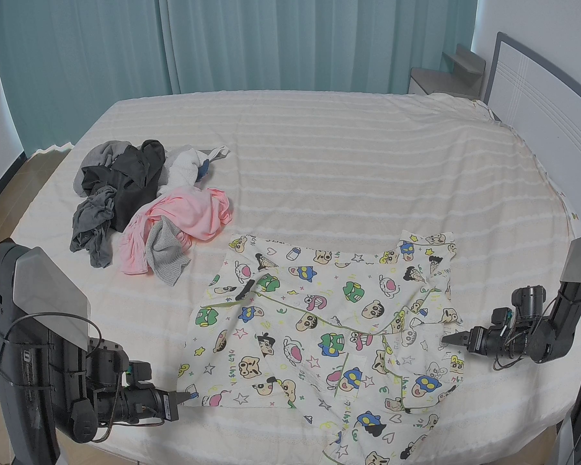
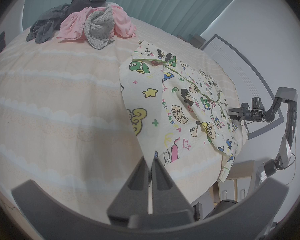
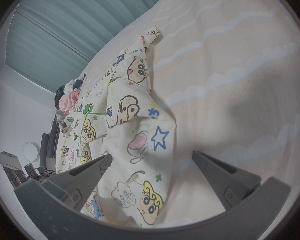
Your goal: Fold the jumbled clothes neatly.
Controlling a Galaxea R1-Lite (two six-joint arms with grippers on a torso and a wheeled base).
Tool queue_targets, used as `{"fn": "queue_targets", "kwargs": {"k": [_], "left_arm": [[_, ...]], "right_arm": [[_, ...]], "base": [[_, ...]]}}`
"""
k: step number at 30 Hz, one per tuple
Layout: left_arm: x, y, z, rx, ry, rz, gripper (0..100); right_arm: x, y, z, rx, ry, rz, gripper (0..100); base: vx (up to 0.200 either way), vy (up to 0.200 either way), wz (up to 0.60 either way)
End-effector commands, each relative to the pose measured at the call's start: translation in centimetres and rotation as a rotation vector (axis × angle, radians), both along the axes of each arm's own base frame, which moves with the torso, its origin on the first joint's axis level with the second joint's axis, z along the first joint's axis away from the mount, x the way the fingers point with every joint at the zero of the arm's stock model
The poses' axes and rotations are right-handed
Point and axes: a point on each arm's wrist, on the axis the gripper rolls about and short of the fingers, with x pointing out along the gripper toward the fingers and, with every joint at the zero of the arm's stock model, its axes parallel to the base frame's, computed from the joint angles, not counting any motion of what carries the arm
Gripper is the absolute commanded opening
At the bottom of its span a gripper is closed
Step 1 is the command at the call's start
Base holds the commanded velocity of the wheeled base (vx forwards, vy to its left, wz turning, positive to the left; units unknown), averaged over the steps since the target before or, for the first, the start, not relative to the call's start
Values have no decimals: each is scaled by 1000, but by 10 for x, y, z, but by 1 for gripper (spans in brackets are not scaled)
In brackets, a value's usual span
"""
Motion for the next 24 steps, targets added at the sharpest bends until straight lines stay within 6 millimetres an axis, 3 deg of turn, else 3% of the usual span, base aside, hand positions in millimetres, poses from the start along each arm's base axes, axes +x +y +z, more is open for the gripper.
{"fn": "queue_targets", "kwargs": {"k": [1,9,10,24], "left_arm": [[-4,1,0,2,13,0,0],[-4,1,-2,4,18,-1,0],[-4,1,-2,4,18,-1,0],[-3,2,-1,9,13,6,0]], "right_arm": [[7,1,-9,5,11,9,100],[7,7,5,23,-31,50,100],[7,7,5,23,-30,50,0],[8,1,1,-5,-36,43,0]], "base": [[0,0,0],[0,0,0],[0,0,0],[0,0,0]]}}
